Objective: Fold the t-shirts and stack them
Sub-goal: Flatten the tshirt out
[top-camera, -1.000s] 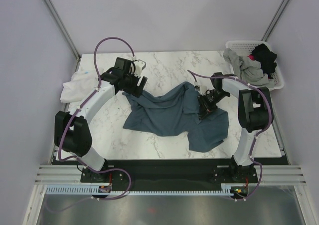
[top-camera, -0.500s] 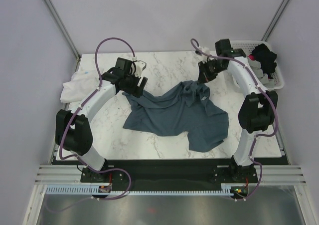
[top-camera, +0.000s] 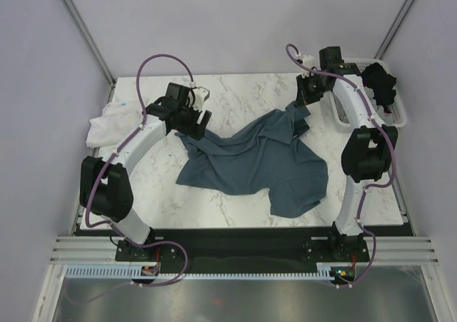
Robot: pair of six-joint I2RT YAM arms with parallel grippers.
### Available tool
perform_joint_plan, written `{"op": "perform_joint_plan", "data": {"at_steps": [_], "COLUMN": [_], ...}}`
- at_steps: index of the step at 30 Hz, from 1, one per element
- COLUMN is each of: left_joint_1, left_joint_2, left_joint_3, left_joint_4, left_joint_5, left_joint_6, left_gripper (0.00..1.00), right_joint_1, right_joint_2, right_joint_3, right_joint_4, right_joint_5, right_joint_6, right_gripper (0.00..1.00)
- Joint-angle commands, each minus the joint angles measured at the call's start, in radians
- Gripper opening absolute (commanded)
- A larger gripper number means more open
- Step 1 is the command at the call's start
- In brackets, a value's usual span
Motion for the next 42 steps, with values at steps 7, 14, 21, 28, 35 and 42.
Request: {"op": "perform_joint_plan", "data": {"at_steps": [7, 14, 21, 28, 35, 42], "left_joint_1": [-0.001, 0.057, 0.11, 0.096, 0.079, 0.025], "left_joint_2": [0.06, 0.146, 0.16, 0.107, 0.089, 0.09], "left_joint_3": [0.0, 0.025, 0.022, -0.003, -0.044, -0.086], "left_joint_4": [0.019, 0.019, 0.019, 0.019, 0.019, 0.019], "left_joint_5": [-0.012, -0.012, -0.012, -0.012, -0.012, -0.012], "left_joint_6": [-0.02, -0.02, -0.02, -0.02, -0.02, -0.02], "left_gripper": [0.85, 0.85, 0.85, 0.85, 0.85, 0.85], "right_joint_1": [-0.07, -0.072, -0.075, -0.075, -0.076, -0.075], "right_joint_2": [0.101, 0.09, 0.073, 0.073, 0.078, 0.075], "right_joint_3": [0.149, 0.126, 0.105, 0.093, 0.103, 0.091], "right_joint_4": [0.045, 0.05, 0.053, 0.058, 0.058, 0.058], "right_joint_5": [-0.001, -0.018, -0.018, -0.02, -0.018, -0.018], "right_joint_6": [0.059, 0.062, 0.065, 0.067, 0.069, 0.07], "right_gripper": [0.0, 0.0, 0.0, 0.0, 0.0, 0.0]}}
